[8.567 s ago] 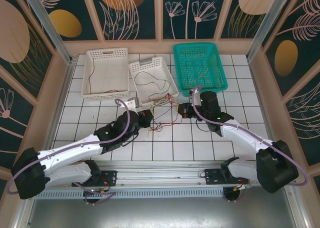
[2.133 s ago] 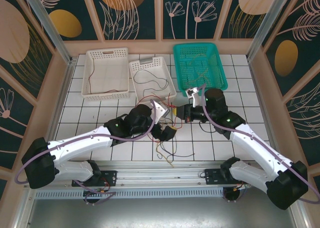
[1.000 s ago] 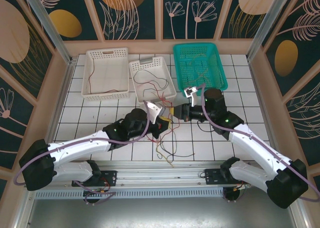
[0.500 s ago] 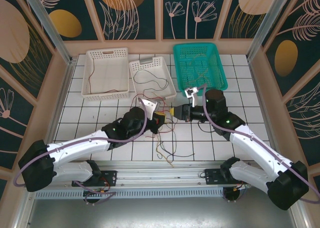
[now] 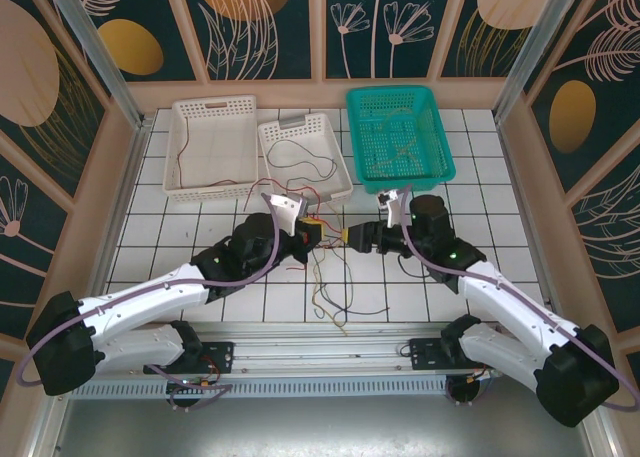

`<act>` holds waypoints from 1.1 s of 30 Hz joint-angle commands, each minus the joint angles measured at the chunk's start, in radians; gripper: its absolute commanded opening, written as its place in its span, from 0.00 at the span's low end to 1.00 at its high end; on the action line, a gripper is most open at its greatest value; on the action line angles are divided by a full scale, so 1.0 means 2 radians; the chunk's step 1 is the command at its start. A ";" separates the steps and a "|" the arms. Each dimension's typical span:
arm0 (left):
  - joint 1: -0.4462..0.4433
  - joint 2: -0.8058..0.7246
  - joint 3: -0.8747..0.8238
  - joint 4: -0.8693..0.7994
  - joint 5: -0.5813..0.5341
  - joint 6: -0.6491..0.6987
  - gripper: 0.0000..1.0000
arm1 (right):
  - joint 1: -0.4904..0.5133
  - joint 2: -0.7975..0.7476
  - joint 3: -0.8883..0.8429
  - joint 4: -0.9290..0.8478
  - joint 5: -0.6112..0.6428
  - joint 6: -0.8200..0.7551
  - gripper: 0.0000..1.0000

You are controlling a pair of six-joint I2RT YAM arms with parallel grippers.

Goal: Untangle the cables

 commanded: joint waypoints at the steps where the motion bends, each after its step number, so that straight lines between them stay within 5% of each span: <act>1: 0.003 -0.009 -0.003 -0.001 -0.003 -0.004 0.00 | -0.002 -0.007 -0.020 0.067 -0.014 0.006 0.69; 13: 0.003 -0.009 -0.005 0.007 0.010 -0.009 0.00 | 0.037 0.011 -0.069 0.213 -0.016 0.025 0.68; 27: 0.005 -0.015 -0.004 0.002 0.005 -0.006 0.00 | 0.060 0.026 -0.058 0.206 -0.002 0.019 0.02; 33: 0.016 -0.053 0.006 -0.049 -0.033 0.019 0.00 | 0.058 -0.003 -0.042 0.135 0.072 0.009 0.00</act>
